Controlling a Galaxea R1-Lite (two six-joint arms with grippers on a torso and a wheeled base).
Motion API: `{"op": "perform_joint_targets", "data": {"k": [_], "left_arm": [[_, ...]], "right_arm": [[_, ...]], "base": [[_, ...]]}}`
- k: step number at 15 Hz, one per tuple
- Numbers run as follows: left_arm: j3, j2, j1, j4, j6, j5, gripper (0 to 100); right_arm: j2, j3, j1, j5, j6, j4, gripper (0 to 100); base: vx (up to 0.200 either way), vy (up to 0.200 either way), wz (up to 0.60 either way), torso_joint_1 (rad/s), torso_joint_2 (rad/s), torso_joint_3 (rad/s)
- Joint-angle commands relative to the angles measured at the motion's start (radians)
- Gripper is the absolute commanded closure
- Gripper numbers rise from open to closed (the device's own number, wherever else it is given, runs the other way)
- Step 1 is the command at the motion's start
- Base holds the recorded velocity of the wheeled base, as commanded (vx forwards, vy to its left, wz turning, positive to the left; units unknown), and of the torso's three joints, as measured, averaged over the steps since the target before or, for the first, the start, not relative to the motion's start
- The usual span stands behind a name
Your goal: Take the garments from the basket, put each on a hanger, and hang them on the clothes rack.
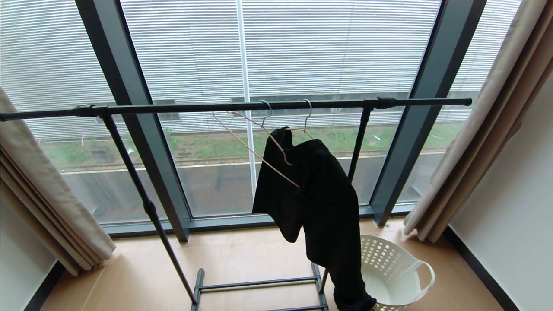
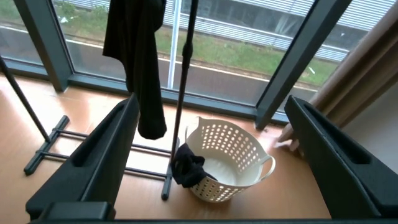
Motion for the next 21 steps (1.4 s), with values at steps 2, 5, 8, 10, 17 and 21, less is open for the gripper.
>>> {"op": "perform_joint_targets", "data": {"k": [2, 5, 8, 10, 17, 21], "left_arm": [[-0.004, -0.166, 0.034, 0.021, -0.005, -0.044, 0], [-0.006, -0.16, 0.076, 0.023, 0.013, -0.051, 0], [-0.006, -0.159, 0.208, 0.023, 0.015, -0.053, 0], [-0.007, -0.159, 0.207, 0.024, 0.015, -0.053, 0], [-0.01, -0.159, 0.207, 0.052, -0.088, -0.045, 0], [-0.01, -0.159, 0.207, 0.052, -0.084, -0.051, 0]], "right_arm": [[-0.003, 0.001, 0.001, 0.017, 0.007, 0.0, 0], [-0.006, 0.001, -0.027, -0.004, 0.021, -0.003, 0], [-0.006, 0.001, -0.028, 0.09, 0.046, 0.006, 0], [-0.006, 0.001, -0.028, 0.082, 0.052, 0.006, 0], [-0.005, 0.001, -0.027, 0.079, 0.047, 0.004, 0], [-0.005, 0.001, -0.027, 0.079, 0.044, 0.006, 0]], "base": [[0.0, 0.0, 0.0, 0.0, 0.0, 0.0], [0.0, 0.0, 0.0, 0.0, 0.0, 0.0], [0.0, 0.0, 0.0, 0.0, 0.0, 0.0], [0.0, 0.0, 0.0, 0.0, 0.0, 0.0], [0.0, 0.0, 0.0, 0.0, 0.0, 0.0], [0.0, 0.0, 0.0, -0.065, 0.15, 0.076]]}}
